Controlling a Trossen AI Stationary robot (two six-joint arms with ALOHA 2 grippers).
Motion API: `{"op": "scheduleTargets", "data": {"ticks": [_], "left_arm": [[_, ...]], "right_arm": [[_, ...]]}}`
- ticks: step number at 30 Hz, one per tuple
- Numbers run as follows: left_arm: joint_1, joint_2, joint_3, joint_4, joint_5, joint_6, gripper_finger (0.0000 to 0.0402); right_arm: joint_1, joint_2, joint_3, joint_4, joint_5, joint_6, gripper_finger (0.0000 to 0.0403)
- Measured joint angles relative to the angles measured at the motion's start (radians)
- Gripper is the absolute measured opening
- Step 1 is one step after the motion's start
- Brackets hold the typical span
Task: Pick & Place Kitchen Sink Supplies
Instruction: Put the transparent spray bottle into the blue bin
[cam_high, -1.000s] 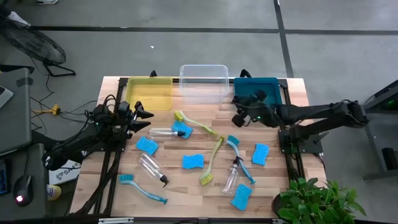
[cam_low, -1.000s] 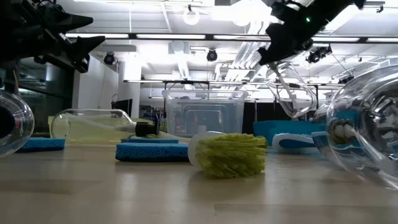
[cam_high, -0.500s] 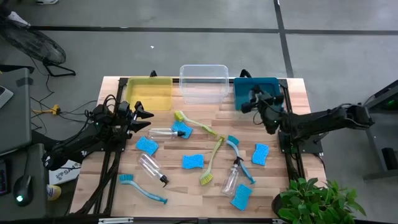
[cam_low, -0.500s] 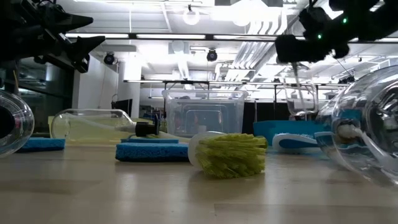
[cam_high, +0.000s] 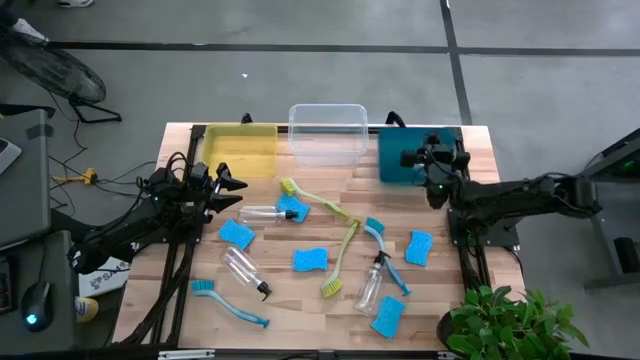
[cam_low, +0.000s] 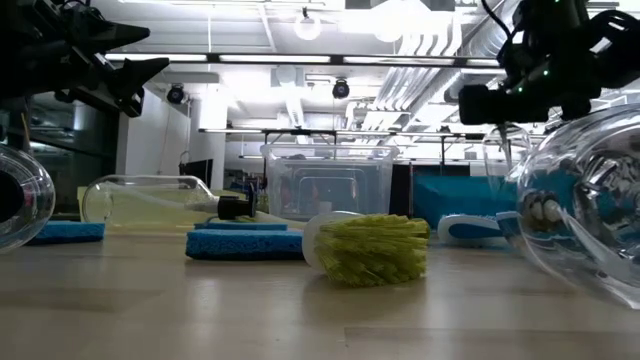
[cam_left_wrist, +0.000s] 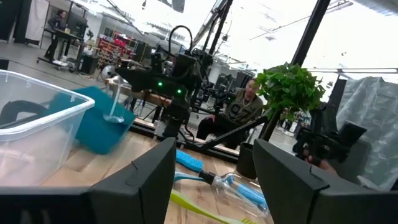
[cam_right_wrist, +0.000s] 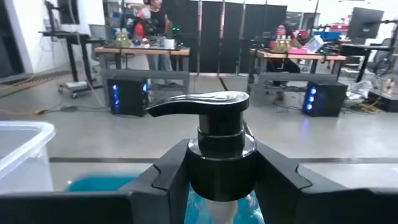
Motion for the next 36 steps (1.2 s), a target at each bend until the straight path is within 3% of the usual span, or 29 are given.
{"op": "scheduleTargets", "data": {"ticks": [11, 21, 36], "left_arm": [[0.0, 0.0, 0.0, 0.0, 0.0, 0.0, 0.0209], [0.0, 0.0, 0.0, 0.0, 0.0, 0.0, 0.0209], [0.0, 0.0, 0.0, 0.0, 0.0, 0.0, 0.0209]], "right_arm": [[-0.127, 0.001, 0.003, 0.146, -0.106, -0.129, 0.0139], [-0.232, 0.055, 0.001, 0.122, -0.184, 0.051, 0.0136], [-0.354, 0.161, 0.0, 0.153, -0.172, 0.113, 0.0136]]}}
